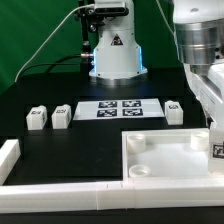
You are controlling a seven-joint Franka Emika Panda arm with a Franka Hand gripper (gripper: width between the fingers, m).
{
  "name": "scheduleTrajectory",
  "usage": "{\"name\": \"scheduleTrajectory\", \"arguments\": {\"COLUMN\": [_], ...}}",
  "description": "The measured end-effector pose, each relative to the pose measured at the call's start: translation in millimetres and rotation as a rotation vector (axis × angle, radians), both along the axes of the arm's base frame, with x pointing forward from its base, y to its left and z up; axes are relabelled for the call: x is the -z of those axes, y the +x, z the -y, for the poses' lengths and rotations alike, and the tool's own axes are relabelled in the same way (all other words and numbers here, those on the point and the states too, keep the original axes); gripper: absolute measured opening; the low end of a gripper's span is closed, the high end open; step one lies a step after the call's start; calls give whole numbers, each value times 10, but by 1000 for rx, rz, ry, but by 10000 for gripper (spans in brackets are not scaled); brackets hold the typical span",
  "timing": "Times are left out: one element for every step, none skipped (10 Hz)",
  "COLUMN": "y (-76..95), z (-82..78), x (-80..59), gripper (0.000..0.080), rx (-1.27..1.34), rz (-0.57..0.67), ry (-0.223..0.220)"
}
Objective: Assemble one leg
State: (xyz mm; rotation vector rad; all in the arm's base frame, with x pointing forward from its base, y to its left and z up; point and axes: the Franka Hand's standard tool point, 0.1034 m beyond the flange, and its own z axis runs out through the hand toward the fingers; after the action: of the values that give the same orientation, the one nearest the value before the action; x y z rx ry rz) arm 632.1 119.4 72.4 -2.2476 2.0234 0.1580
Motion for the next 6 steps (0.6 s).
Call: {"name": "scheduleTrajectory", "arguments": {"y": [0,1,1,3,11,9], "z": [14,20,21,26,24,12], "x": [5,7,7,8,7,8], "gripper": [649,649,649,649,649,649], "rx": [-118,-229,-334,-468,-637,-802], "rz": [18,35,51,69,93,114], "ry": [0,0,0,-5,-12,-19]}}
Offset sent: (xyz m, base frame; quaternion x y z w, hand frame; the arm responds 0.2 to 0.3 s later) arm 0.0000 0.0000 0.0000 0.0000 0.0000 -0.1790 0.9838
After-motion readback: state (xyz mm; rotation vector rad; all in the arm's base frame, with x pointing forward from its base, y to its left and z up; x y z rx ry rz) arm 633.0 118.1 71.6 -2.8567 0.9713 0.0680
